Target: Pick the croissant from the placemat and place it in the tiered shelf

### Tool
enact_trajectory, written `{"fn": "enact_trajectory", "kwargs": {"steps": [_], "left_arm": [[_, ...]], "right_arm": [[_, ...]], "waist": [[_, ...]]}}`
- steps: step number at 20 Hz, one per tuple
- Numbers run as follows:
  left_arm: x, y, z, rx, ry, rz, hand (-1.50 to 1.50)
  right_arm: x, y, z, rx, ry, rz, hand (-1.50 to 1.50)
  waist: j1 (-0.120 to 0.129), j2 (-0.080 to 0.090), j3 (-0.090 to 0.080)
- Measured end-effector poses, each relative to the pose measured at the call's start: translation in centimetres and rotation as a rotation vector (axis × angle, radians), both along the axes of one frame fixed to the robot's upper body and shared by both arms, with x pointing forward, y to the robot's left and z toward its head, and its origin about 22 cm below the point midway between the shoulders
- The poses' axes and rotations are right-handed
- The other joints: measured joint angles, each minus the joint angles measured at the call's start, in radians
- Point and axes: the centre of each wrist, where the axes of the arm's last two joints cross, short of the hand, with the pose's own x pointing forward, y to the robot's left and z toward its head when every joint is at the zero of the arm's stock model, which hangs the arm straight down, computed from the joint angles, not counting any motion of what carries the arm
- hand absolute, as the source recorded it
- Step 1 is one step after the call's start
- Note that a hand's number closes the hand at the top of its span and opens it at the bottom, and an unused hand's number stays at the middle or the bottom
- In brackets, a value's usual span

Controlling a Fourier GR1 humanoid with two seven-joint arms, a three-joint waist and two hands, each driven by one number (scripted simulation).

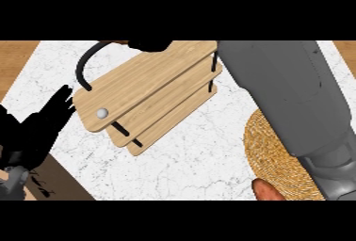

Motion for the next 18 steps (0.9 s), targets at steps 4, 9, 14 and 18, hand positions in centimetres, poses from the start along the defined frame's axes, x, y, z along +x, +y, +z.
{"fn": "enact_trajectory", "kwargs": {"steps": [4,9,14,18], "left_arm": [[0.0,0.0,-0.1,0.005,-0.004,0.007,0.00],[0.0,0.0,-0.1,0.005,0.000,0.003,0.00],[-0.1,0.2,-0.2,0.009,0.005,0.010,0.00],[-0.2,0.3,-0.2,0.009,0.003,0.009,0.00]], "right_arm": [[0.5,0.1,0.2,0.133,0.071,-0.002,-1.50],[1.2,-0.2,0.9,0.305,0.161,0.010,-1.50],[2.2,-2.2,1.6,0.463,0.211,-0.033,-1.50],[2.8,-4.6,3.3,0.529,0.174,-0.132,-1.50]], "waist": [[0.000,0.000,0.001],[-0.001,0.000,0.000],[-0.008,-0.001,0.002],[-0.011,-0.002,0.000]]}}
